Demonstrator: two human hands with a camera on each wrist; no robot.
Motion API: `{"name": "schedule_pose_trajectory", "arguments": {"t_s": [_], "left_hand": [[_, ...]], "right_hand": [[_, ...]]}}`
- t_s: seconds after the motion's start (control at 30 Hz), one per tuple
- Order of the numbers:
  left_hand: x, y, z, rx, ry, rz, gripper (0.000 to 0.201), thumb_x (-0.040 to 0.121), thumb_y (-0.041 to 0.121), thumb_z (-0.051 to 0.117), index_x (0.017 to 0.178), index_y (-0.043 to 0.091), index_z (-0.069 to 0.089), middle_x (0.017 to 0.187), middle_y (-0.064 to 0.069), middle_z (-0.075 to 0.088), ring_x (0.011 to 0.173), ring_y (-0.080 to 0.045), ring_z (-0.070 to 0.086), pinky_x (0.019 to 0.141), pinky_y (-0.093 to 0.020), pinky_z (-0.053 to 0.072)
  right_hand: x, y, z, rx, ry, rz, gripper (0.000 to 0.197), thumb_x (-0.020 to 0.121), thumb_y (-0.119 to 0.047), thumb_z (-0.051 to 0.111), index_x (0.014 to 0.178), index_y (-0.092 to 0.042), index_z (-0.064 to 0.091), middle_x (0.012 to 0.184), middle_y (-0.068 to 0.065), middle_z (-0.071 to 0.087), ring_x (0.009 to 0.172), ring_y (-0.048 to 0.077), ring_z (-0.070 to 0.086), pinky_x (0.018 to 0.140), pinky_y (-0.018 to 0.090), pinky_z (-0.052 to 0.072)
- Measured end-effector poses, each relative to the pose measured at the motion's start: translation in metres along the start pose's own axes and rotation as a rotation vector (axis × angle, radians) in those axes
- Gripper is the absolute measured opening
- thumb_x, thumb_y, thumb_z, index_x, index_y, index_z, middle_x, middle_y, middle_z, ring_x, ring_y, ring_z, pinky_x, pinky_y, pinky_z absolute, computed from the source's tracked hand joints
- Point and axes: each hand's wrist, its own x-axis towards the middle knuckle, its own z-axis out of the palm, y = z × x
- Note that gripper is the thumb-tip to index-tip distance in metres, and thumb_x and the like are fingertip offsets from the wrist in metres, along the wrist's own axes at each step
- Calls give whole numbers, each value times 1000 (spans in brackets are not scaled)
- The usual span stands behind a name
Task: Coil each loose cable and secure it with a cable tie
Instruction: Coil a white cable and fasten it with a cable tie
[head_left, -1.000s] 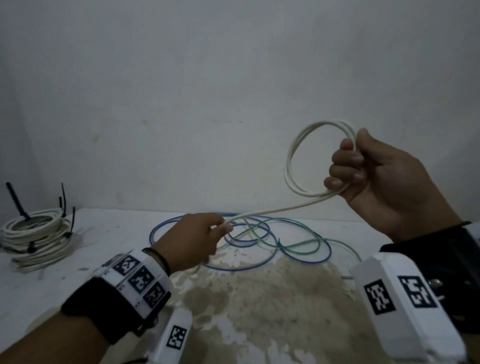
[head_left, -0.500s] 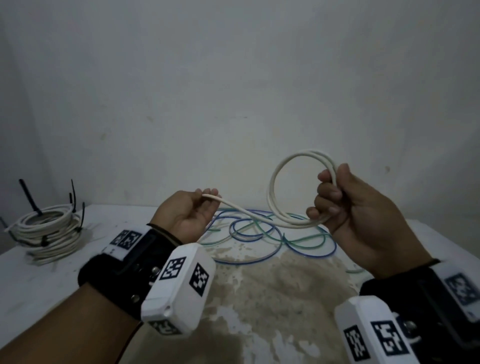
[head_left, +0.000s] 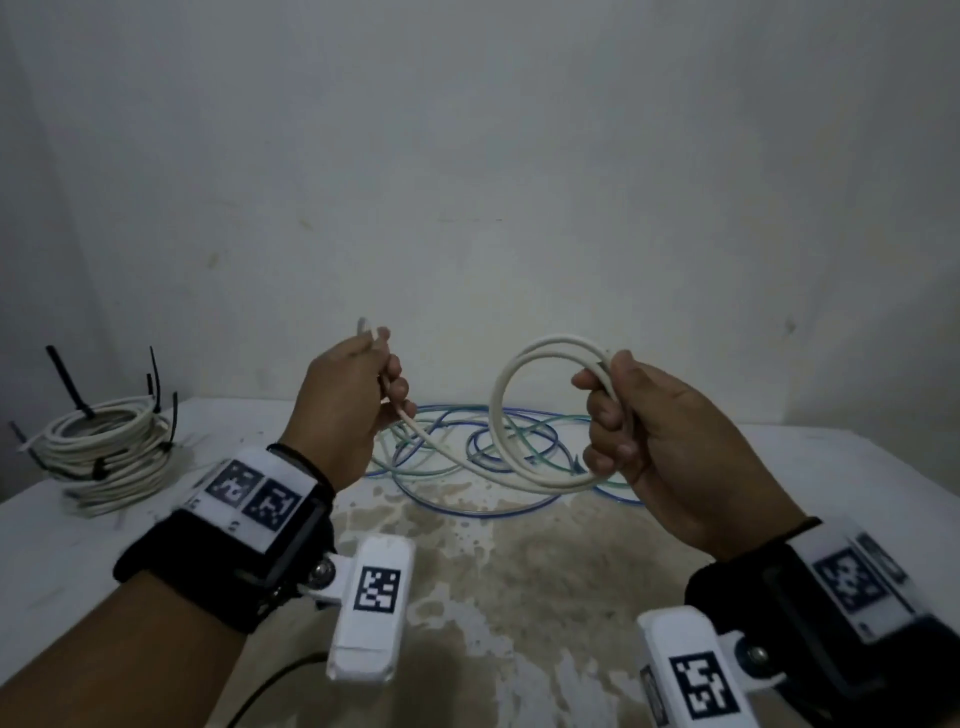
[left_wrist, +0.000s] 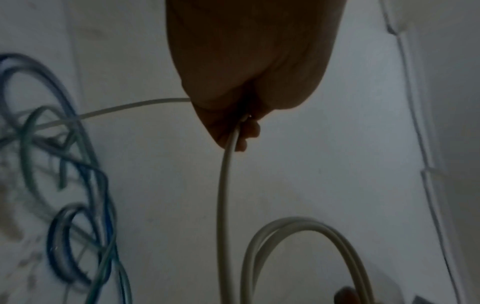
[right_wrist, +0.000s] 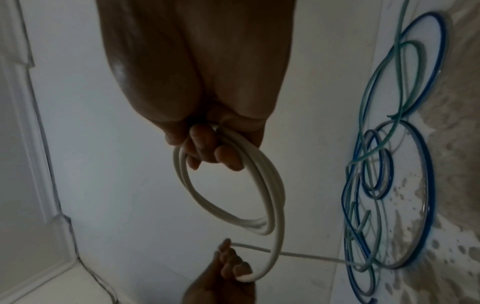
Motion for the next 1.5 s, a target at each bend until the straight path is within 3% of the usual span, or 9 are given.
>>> {"name": "schedule_pose_trajectory", "arguments": {"t_s": [0.1,0.4,0.53,0.67,0.87,1.03,1.23,1.4,1.5], "left_hand": [[-5,14,4,215,-167,102,20,101,9,40,111,11,58,64,-1,45,47,-12,42,44,-24,43],[-8,32,6,658,-354,235,24,100,10,42,100,16,66,64,-5,50,57,-16,50,64,-32,50],[-12,31,8,758,-383,299,26,100,13,41,91,18,65,61,-1,51,53,-7,50,57,-16,45],[-17,29,8,933,-453,382,25,100,14,40,92,24,62,62,4,51,50,-2,46,54,-19,43],[-28,25,10,859,-578,328,25,100,11,42,98,16,67,79,0,69,68,-11,67,69,-30,55],[-42,19,16,728,-634,303,31,92,24,44,100,6,69,70,-22,61,54,-24,57,59,-37,50],[-48,11,19,592,-662,205,28,97,23,50,114,12,69,68,-1,60,56,-11,52,56,-23,45],[-45,4,18,594,-549,222,18,92,22,60,97,12,74,58,-9,51,52,-17,42,50,-26,38],[-45,3,20,661,-475,278,17,92,21,61,85,13,74,51,8,55,48,-11,45,50,-22,38]], "right_hand": [[1,4,4,-105,-60,34,36,86,-37,45,86,-3,59,56,-2,35,42,10,30,44,25,36],[7,7,22,-274,-158,99,38,88,-39,47,84,-4,62,57,-1,27,45,11,24,44,26,26],[9,9,30,-376,-223,138,38,91,-40,47,84,-6,63,57,-2,27,47,12,22,44,26,24],[13,5,30,-415,-240,205,37,97,-35,44,86,-4,62,54,-5,29,43,10,23,43,23,24],[16,1,28,-478,-253,231,25,98,-32,44,81,-14,41,56,-2,33,45,11,20,44,24,20],[15,1,25,-480,-193,125,27,93,-26,57,71,-13,47,54,2,47,41,12,26,41,21,24],[13,1,22,-589,-134,31,30,93,-28,57,66,-14,57,56,2,50,45,13,33,42,23,28],[13,6,20,-658,-122,15,20,93,-16,55,80,-5,65,52,-2,51,48,14,42,48,25,36],[11,11,22,-782,-76,-105,21,94,-18,54,83,-8,70,52,0,59,46,12,51,51,24,42]]}}
